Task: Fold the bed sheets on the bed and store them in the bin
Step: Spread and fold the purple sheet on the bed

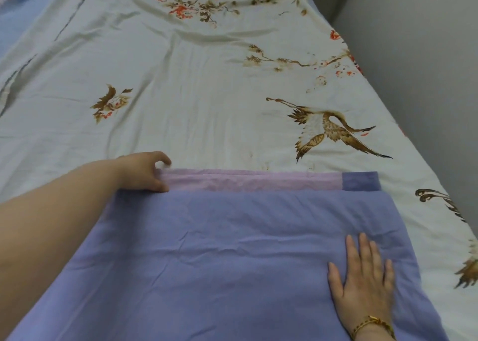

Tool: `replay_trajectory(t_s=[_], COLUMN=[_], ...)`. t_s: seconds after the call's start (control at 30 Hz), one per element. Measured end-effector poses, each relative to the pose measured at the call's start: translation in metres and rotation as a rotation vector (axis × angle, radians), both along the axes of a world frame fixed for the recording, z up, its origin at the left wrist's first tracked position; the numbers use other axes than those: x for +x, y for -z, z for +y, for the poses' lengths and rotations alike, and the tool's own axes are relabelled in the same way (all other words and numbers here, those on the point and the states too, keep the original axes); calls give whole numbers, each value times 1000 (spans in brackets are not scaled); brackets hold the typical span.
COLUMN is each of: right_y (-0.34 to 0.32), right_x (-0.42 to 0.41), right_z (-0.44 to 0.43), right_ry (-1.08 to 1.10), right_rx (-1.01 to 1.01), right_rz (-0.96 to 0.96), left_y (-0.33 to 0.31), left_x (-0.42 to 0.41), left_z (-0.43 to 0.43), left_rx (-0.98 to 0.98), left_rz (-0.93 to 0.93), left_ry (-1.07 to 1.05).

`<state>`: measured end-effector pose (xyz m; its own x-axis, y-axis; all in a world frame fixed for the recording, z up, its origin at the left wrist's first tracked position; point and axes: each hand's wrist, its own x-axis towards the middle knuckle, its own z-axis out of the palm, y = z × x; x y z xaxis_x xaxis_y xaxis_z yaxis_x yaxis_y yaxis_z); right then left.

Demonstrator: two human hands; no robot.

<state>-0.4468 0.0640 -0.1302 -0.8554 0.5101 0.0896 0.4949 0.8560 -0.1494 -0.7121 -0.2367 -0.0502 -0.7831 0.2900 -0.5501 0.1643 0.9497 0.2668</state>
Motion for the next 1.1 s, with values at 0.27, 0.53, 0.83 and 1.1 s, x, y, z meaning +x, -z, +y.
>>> replay_trajectory(t_s=[0.27, 0.53, 0.83, 1.1], right_y=[10, -37, -72, -63], right_x=[-1, -79, -202, -124], right_z=[5, -41, -137, -28], right_ry=[-9, -157, -645, -368], right_rx=[135, 80, -239, -48], right_rz=[109, 475, -587, -241], left_y=[33, 66, 79, 82], left_x=[86, 113, 111, 111], left_z=[-21, -21, -23, -24], left_rx=[163, 229, 215, 196], left_rz=[776, 782, 900, 913], left_ry=[124, -70, -53, -58])
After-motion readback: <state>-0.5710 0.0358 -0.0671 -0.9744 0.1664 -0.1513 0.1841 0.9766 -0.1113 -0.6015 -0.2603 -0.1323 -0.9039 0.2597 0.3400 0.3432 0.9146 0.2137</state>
